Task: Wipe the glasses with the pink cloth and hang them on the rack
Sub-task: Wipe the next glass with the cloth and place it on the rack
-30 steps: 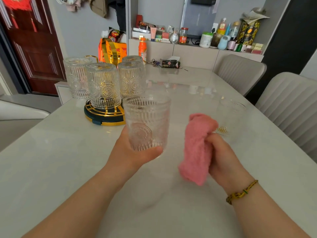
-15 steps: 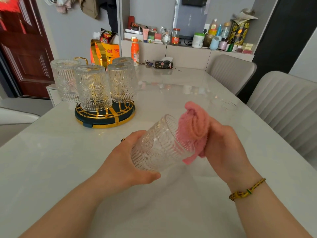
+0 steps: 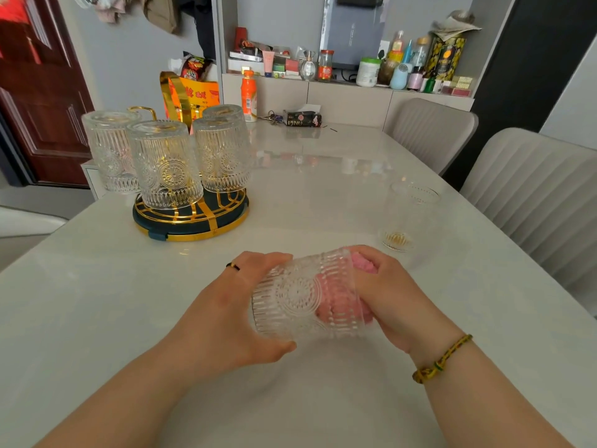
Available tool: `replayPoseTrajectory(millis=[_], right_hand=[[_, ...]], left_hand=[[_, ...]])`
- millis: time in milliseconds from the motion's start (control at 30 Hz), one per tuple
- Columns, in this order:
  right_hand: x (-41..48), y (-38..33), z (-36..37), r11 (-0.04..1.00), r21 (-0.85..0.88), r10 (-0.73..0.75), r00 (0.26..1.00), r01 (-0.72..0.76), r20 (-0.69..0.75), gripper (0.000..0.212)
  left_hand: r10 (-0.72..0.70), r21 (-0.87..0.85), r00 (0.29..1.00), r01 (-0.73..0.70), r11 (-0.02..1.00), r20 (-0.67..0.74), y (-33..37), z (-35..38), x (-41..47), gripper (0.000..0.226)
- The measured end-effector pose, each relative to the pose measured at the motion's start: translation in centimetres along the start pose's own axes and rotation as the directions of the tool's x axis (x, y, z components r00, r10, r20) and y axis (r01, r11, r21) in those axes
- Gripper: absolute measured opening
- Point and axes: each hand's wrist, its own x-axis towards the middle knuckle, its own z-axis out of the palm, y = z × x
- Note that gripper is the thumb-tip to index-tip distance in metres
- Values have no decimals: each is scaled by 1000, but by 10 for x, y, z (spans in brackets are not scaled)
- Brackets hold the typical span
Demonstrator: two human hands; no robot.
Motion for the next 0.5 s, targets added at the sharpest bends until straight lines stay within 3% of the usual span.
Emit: replayPoseTrajectory(millis=[67, 233, 333, 433, 500], right_hand=[[1, 0, 0, 997, -29, -76, 992, 73, -102, 8], [-1, -5, -2, 957, -91, -289, 918, 275, -270, 14], [-4, -4, 1, 922, -151, -387, 870, 357, -305, 22], [-10, -5, 7, 884, -159, -468, 836, 440, -288, 12], [-11, -4, 9, 878, -163, -478, 839, 450, -260, 10]], left_hand=[[-32, -69, 999, 30, 997, -26, 4, 3, 1, 75], [-143, -398, 989, 120, 909, -29, 17, 9, 3, 88], [-281, -701, 956, 254, 666, 81, 23, 8, 5, 89], [-325, -827, 884, 441, 347, 335, 27, 3, 5, 60], [-308, -819, 867, 481, 313, 392, 27, 3, 5, 51]])
